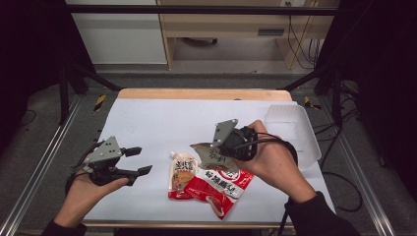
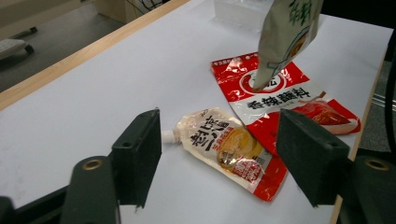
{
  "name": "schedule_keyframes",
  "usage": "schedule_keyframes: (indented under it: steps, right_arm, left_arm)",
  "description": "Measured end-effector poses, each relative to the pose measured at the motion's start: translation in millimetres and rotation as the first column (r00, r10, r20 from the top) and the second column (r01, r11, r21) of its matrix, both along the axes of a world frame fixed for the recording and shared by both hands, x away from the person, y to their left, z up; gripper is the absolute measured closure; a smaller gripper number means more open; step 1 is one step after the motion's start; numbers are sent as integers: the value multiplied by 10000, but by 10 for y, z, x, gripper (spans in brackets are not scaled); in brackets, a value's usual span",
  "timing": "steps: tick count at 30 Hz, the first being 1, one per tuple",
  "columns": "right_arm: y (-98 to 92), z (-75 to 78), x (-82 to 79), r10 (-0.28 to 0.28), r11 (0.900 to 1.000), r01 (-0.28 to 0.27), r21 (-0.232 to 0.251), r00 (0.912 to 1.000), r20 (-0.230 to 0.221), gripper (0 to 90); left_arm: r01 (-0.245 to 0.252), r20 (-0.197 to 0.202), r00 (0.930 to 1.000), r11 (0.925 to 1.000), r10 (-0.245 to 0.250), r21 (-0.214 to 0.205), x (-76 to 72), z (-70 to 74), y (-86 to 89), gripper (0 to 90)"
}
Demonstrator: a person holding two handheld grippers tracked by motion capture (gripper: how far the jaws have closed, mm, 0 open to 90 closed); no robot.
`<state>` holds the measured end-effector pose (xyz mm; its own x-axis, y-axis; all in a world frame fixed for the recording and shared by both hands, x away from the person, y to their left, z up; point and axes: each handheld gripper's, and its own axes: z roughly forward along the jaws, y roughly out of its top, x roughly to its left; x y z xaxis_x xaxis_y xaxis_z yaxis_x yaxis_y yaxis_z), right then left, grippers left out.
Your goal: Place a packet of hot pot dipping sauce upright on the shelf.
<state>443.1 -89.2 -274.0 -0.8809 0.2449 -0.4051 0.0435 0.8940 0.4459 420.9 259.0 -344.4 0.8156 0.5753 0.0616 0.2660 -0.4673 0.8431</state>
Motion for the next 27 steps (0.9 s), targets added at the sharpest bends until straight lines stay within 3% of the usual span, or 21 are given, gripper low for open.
schedule_keyframes:
  steps: [10, 18, 27]
  right_arm:
    - [-352, 147, -32, -513, 9981, 507, 342, 9985, 166, 900]
    - [-657, 333, -1, -900, 9947, 873, 547, 9947, 491, 900]
    - [-1084, 508, 98, -1495, 9855, 1428, 916, 9862, 717, 900]
  left_arm:
    - [-727, 66, 9973, 9973, 727, -30, 4, -235, 167, 142]
    - [-1365, -161, 9905, 9906, 1365, -46, -3, -475, 364, 126]
    - [-1831, -683, 9811, 9828, 1811, -236, -52, -796, 541, 121]
